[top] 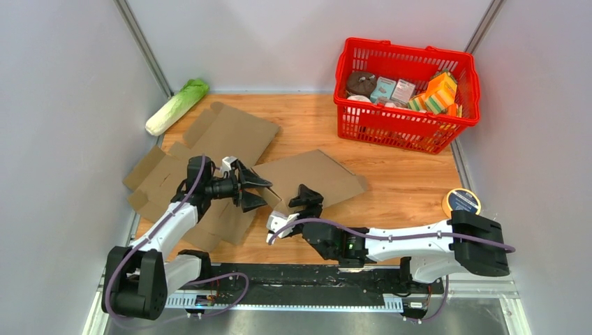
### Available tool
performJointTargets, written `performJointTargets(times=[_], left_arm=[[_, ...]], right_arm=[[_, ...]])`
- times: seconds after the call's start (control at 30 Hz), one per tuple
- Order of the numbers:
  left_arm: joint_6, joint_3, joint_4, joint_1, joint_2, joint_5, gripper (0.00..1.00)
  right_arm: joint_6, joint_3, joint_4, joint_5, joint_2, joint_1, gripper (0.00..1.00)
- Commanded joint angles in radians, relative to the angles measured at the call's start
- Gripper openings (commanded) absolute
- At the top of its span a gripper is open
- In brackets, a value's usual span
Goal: Fold the paper box
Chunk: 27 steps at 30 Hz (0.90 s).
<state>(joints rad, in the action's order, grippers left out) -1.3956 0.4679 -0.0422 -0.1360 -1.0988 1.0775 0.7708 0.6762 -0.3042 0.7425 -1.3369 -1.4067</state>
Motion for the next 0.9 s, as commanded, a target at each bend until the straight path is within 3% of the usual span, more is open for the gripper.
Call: performJointTargets(times=[0.0, 0.13, 0.47, 0.57, 0.6, 0.63, 0.77, 0.87], left_arm=[[0.102, 0.031, 0.071, -0.011, 0.076, 0.009, 0.77], [0.196, 0.052, 0.154, -0.011, 0.126, -0.075, 0.82], [0.279, 0.016, 0.243, -0.011, 0.255, -0.185, 0.82], [0.121, -0.085, -0.001, -0.011, 0.307, -0.182, 0.83], [-0.023, -0.109, -0.216, -0.011, 0.316, -0.186, 0.83], [-0.076, -0.124, -0.298, -0.011, 0.318, -0.197, 0.83], [-0.212, -0.136, -0.517, -0.011, 0.284, -0.192, 0.83], [-0.420, -0.163, -0.632, -0.011, 0.266, -0.234, 0.83]], right_arm=[[0.028, 0.013, -0.193, 0.024, 0.005, -0.017, 0.65], [0.005, 0.003, -0.174, 0.052, -0.004, -0.021, 0.55], [-0.047, -0.047, -0.202, 0.207, 0.036, -0.001, 0.52], [-0.059, -0.070, -0.176, 0.228, 0.076, -0.002, 0.50], [-0.054, -0.078, -0.177, 0.238, 0.082, -0.003, 0.50], [-0.045, -0.087, -0.176, 0.253, 0.097, -0.002, 0.49], [-0.056, -0.087, -0.147, 0.288, 0.128, -0.006, 0.48], [-0.038, -0.092, -0.150, 0.319, 0.137, -0.026, 0.48]])
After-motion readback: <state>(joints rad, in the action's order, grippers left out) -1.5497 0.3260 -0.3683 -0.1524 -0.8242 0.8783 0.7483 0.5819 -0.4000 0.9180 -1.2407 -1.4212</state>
